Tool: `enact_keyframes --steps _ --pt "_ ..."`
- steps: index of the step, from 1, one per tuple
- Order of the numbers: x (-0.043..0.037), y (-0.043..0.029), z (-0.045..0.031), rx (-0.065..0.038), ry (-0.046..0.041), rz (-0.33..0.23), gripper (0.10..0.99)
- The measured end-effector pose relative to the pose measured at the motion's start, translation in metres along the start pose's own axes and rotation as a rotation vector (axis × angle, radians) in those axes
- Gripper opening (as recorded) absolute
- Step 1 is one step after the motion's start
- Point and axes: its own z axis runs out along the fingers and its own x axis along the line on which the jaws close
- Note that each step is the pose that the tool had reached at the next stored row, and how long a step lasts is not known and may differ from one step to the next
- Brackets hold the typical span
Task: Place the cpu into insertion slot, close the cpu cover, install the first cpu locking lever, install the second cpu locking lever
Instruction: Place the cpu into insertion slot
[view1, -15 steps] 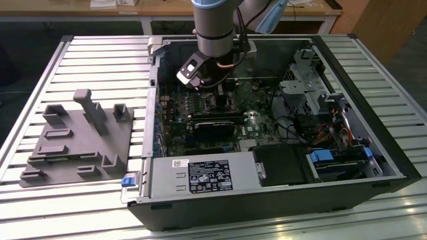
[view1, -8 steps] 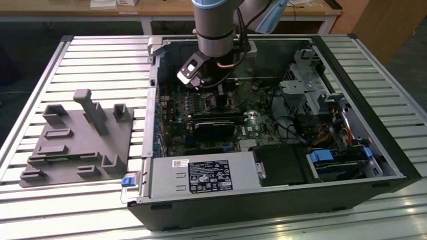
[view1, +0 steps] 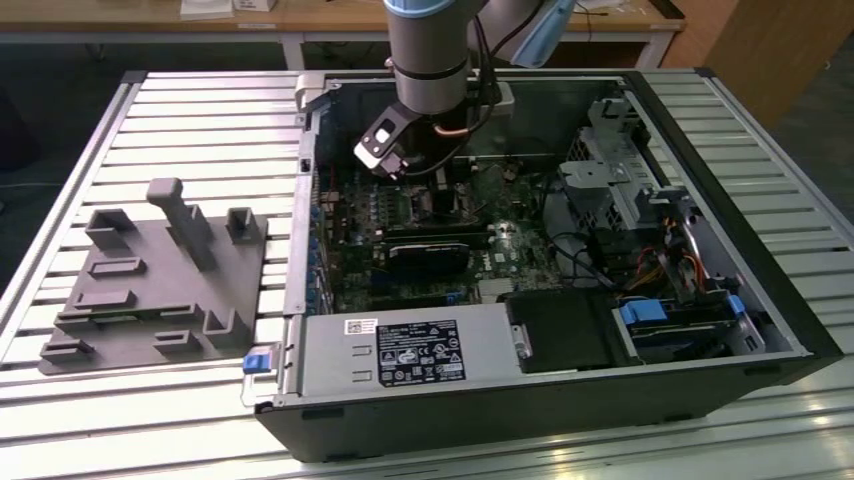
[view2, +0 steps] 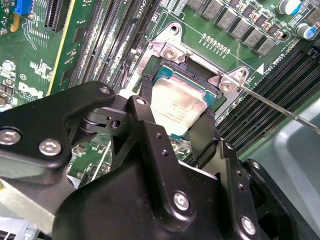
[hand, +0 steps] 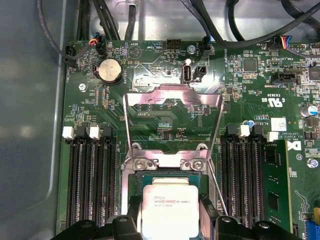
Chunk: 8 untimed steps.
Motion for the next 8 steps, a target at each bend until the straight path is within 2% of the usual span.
enact_keyframes --steps 3,4,8 --pt "0.0000 0.0000 0.0001 0.000 0.0000 0.000 0.553" --pt "0.0000 0.0000 0.0001 0.000 0.0000 0.000 0.616" --pt "0.0000 0.0000 0.0001 0.000 0.0002 0.000 0.616"
